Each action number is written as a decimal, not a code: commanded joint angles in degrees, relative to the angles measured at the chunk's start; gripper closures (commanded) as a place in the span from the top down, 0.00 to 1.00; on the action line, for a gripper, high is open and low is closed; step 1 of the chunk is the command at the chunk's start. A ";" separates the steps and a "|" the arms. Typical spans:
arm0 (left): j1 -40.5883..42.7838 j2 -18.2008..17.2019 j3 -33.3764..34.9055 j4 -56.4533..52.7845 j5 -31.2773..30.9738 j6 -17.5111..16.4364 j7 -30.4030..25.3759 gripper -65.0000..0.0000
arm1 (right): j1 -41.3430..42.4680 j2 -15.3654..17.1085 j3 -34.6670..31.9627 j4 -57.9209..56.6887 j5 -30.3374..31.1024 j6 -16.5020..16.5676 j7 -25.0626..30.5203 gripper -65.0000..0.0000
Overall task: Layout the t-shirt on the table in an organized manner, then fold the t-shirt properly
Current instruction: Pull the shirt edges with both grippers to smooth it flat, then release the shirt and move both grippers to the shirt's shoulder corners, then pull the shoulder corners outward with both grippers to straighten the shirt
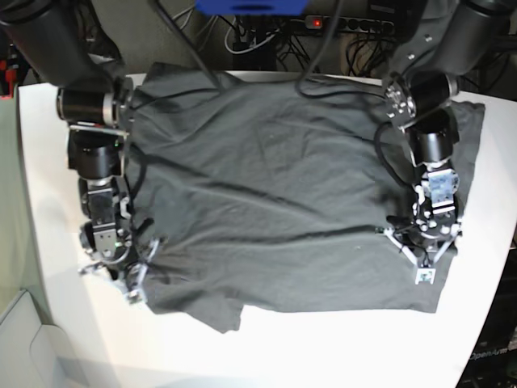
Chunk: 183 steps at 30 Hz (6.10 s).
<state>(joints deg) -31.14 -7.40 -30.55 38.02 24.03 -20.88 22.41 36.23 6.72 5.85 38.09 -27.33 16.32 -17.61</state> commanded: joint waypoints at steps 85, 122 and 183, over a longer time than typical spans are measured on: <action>31.18 -2.32 0.44 43.61 -0.16 -1.58 22.99 0.00 | -45.94 -9.23 5.80 76.77 0.30 23.68 -48.37 0.00; 29.42 -8.47 0.61 33.50 -7.72 -1.58 18.77 0.00 | -47.26 -15.72 16.61 77.12 0.47 23.68 -58.04 0.46; 40.32 -3.90 -2.38 51.52 -8.52 -19.12 34.51 0.00 | -47.17 -15.72 14.77 76.68 27.02 23.68 -62.39 0.52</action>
<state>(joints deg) 9.32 -10.66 -32.60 89.65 14.79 -39.72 55.33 -11.33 -9.21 20.60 113.95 -0.62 40.25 -80.25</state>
